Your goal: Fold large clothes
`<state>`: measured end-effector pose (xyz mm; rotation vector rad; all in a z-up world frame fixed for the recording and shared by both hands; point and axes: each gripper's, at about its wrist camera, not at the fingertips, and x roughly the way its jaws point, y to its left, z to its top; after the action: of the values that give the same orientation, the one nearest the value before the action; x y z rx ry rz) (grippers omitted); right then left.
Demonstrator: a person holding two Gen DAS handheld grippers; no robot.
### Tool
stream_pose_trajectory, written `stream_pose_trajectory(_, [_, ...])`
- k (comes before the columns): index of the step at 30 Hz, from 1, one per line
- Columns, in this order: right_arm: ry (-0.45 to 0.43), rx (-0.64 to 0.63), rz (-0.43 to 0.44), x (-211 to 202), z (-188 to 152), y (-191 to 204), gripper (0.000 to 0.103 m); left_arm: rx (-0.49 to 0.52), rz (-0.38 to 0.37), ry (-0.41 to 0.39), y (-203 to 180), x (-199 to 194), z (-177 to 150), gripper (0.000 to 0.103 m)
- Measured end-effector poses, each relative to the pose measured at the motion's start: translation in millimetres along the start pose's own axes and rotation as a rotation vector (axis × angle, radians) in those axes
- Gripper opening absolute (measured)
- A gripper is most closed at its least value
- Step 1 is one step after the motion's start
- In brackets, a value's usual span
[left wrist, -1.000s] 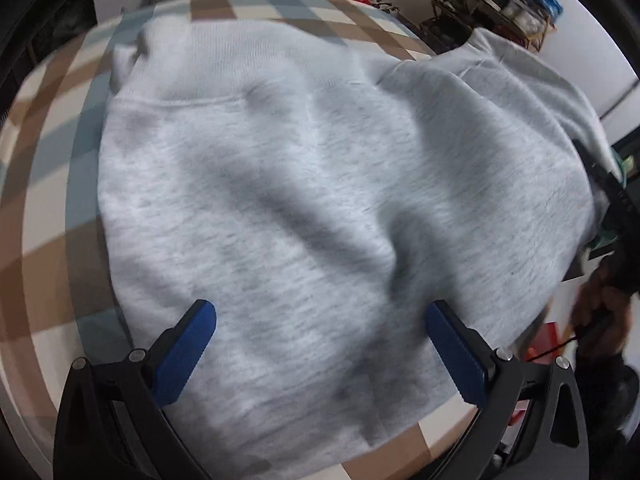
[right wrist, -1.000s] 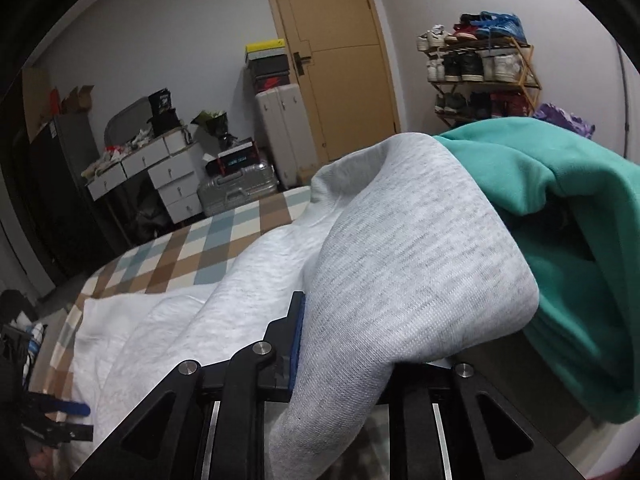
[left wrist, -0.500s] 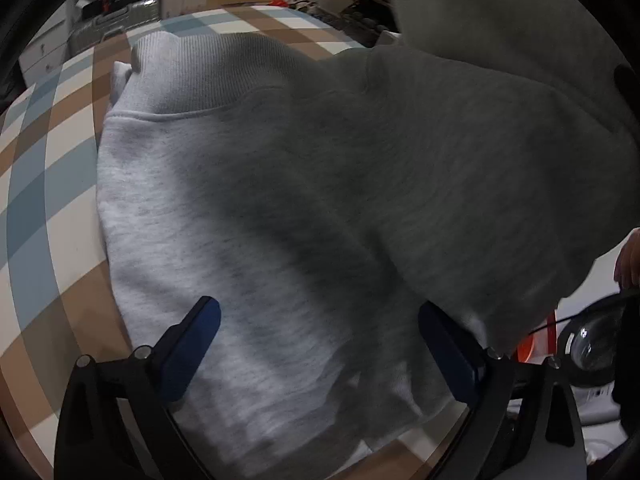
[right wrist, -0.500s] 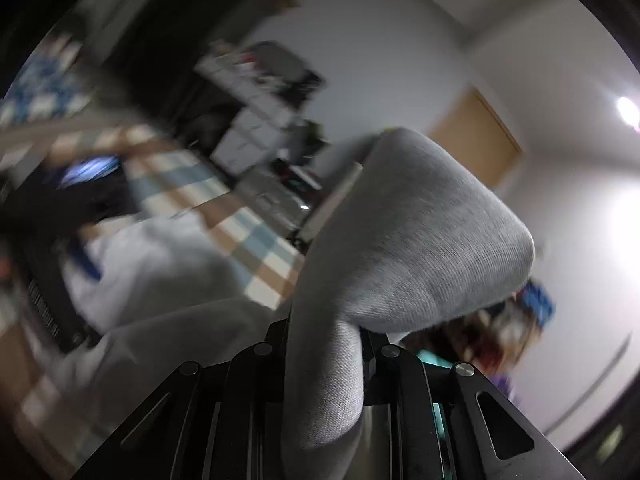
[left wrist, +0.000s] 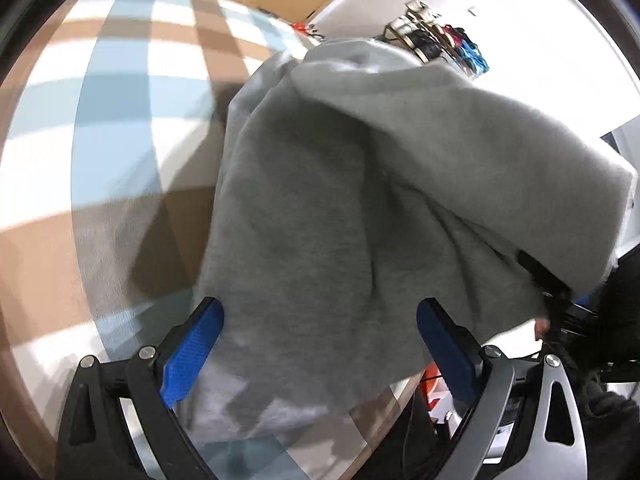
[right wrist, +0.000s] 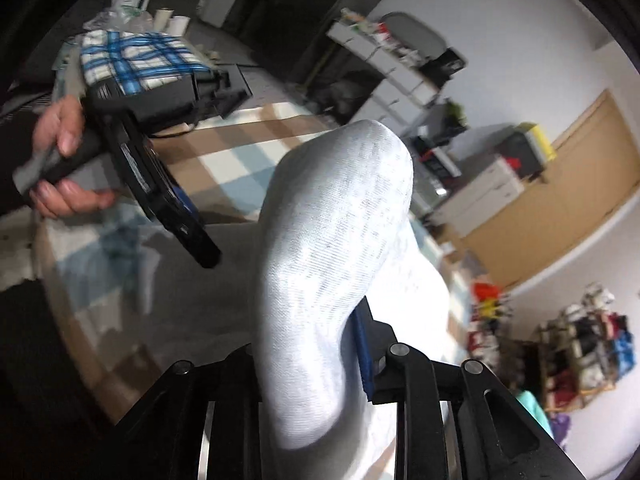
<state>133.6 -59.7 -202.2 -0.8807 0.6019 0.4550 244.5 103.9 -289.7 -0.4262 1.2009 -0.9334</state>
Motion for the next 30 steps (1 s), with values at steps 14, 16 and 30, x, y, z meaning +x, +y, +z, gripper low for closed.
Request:
stream_pose_trajectory(14, [-0.001,0.409,0.799,32.4,-1.5,-55.0,0.056,-0.071,-0.075,-0.057,25.2,-45.6,7.2,0.094])
stream_pose_trajectory(16, [0.007,0.471,0.86,42.8,-7.2,-59.0,0.056,-0.061,-0.047,-0.125,20.2,-70.6,6.7,0.094])
stream_pose_trajectory(30, [-0.1,0.626,0.954,45.1,-42.7,-57.5,0.06,0.091,-0.008,0.124,-25.9,-13.8,60.6,0.096])
